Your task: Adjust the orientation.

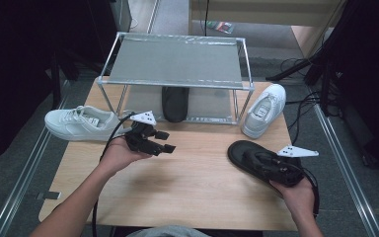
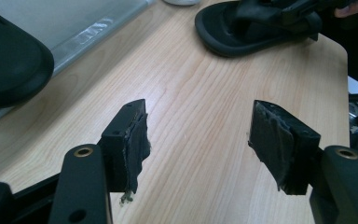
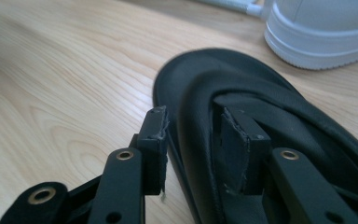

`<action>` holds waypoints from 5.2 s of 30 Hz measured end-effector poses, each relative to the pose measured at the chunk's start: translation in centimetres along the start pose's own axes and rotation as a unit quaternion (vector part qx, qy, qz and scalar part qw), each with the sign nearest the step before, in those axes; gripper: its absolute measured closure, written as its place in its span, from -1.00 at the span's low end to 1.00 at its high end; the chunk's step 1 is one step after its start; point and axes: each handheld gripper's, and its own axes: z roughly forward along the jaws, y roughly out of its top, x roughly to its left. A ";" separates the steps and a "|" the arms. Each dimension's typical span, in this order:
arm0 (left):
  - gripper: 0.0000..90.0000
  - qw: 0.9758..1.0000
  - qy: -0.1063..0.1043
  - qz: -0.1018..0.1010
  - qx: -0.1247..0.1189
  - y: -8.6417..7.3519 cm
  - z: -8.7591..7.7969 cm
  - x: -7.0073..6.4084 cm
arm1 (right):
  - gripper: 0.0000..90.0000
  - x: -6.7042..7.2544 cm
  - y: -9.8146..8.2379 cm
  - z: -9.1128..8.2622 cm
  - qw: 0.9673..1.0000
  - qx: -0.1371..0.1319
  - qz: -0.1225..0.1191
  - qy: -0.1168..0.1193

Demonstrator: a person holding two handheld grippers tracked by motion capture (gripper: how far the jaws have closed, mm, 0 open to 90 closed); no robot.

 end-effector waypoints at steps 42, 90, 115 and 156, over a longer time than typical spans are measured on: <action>-0.11 1.000 0.016 0.012 -0.017 -1.5 -1.7 -1.3 | 0.77 5.2 6.0 4.0 0.995 0.031 0.045 0.081; 0.26 0.999 0.040 -0.024 -0.023 -4.3 -2.0 -2.8 | 0.61 11.8 9.1 12.3 0.986 0.048 -0.049 0.154; 1.00 1.000 -0.006 -0.014 0.025 -2.0 2.6 -2.2 | 1.00 9.3 7.2 10.2 0.990 0.078 -0.045 0.110; 1.00 0.997 -0.021 -0.004 0.068 -0.8 6.4 -1.7 | 1.00 12.8 4.9 10.6 0.985 0.092 -0.063 0.129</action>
